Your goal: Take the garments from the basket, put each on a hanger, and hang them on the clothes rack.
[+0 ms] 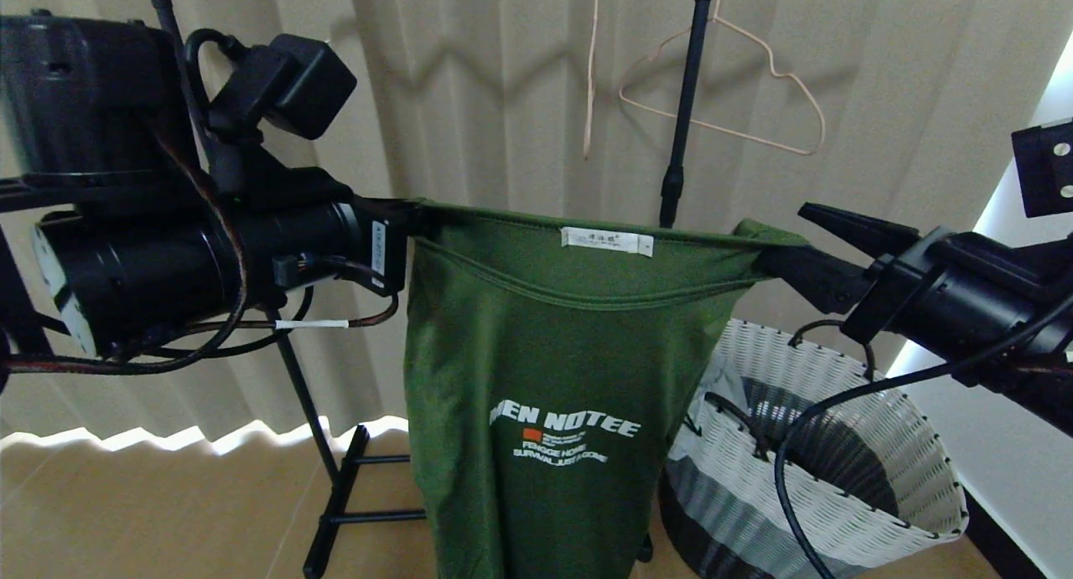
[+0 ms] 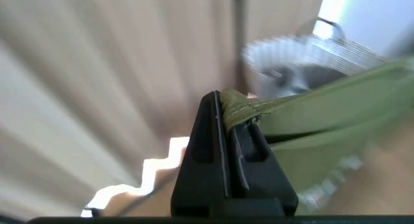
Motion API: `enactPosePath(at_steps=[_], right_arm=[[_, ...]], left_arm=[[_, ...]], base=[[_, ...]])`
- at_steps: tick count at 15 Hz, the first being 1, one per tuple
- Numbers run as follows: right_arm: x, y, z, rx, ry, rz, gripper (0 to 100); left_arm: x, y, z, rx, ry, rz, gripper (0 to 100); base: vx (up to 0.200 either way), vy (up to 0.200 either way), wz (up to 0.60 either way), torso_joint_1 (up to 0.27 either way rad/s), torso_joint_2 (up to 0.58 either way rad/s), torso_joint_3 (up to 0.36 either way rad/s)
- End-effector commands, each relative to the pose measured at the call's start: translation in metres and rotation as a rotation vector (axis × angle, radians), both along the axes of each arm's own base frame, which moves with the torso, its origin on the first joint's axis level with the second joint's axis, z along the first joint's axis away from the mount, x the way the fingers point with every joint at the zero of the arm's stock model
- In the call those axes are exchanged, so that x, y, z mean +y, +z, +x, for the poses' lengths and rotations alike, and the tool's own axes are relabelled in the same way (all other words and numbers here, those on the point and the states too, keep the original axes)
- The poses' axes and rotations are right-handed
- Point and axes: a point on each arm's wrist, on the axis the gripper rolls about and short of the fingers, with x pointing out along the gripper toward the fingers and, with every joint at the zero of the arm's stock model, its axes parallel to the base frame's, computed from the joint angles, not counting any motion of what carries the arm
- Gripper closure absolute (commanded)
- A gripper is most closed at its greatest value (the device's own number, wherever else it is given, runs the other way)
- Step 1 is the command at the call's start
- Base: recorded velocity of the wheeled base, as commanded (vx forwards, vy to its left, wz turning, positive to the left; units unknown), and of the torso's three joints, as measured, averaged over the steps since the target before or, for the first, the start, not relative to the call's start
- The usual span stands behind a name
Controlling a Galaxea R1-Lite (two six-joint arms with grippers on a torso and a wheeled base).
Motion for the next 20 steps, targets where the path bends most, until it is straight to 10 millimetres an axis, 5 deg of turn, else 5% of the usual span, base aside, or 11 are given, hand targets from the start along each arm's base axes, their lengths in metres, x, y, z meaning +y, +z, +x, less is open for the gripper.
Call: enactPosePath(at_steps=[1, 15, 20], right_arm=[[-0.002, 0.000, -0.017, -0.009, 0.026, 0.004, 0], [-0.005, -0.015, -0.032, 0.027, 0.044, -0.023, 0], [-0.067, -0.048, -0.019, 0.045, -0.310, -0.277, 0]], left_arm=[[0.010, -0.013, 0.010, 0.016, 0.081, 0.016, 100], [0.036, -0.020, 0.026, 0.031, 0.232, 0.030, 100], [0.058, -0.033, 0.003, 0.070, 0.285, 0.049, 100]], base=[[0.000, 0.000, 0.00, 0.000, 0.00, 0.000], [0.000, 0.000, 0.00, 0.000, 0.00, 0.000], [0.000, 0.000, 0.00, 0.000, 0.00, 0.000]])
